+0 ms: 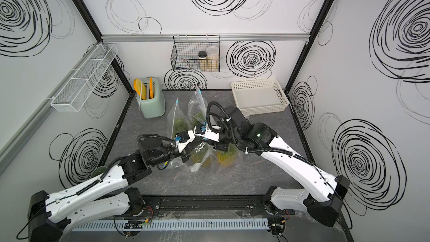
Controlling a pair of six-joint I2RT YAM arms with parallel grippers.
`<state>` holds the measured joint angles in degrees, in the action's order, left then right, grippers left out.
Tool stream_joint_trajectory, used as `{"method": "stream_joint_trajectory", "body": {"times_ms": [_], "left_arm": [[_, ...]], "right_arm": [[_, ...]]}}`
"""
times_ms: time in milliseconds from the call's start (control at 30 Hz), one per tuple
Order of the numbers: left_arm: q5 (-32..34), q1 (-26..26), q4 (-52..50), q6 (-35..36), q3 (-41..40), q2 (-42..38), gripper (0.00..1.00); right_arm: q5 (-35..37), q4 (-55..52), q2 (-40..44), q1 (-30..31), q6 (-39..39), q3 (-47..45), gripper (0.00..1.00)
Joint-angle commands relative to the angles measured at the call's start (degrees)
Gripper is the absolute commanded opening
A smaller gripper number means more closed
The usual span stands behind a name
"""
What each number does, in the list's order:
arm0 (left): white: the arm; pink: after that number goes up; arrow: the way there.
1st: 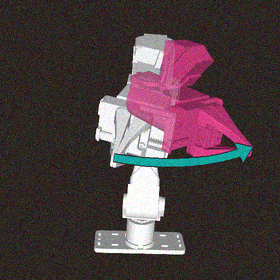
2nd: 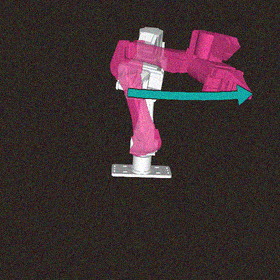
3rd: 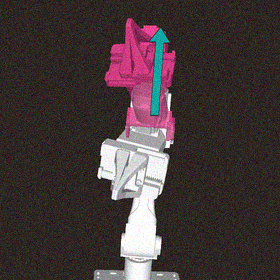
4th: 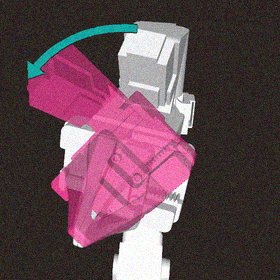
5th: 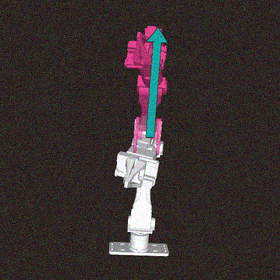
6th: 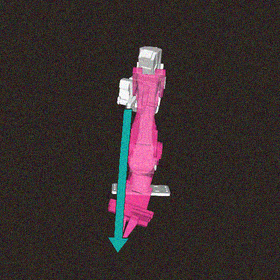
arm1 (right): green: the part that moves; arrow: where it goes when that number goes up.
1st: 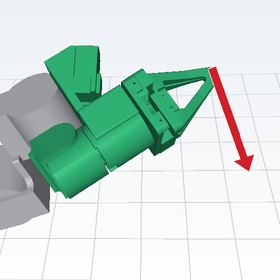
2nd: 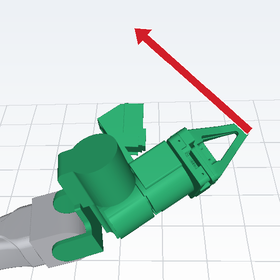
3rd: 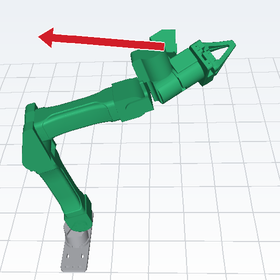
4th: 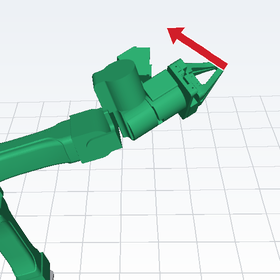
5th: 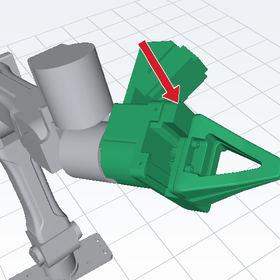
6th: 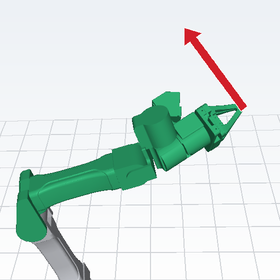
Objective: Open the zip-top bag and take out the pineapple
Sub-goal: Unzip the zipper on the zipper food storage bag.
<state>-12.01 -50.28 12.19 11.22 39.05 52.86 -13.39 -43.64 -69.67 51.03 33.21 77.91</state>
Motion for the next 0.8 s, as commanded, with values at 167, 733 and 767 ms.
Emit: {"method": "stream_joint_trajectory", "body": {"times_ms": [167,733,767], "left_arm": [[4.74,-0.85,4.25,2.26,-0.90,-1.17,0.00],[10.83,-3.24,3.59,3.46,-0.14,-2.02,0.00],[11.21,-3.31,3.26,3.58,-0.04,-2.34,0.00]], "right_arm": [[-3.48,-1.54,-0.18,0.22,0.23,2.31,0.26],[1.85,-0.85,1.08,0.40,-0.31,1.81,0.06],[2.61,-0.81,1.33,0.38,-0.38,1.68,0.06]]}}
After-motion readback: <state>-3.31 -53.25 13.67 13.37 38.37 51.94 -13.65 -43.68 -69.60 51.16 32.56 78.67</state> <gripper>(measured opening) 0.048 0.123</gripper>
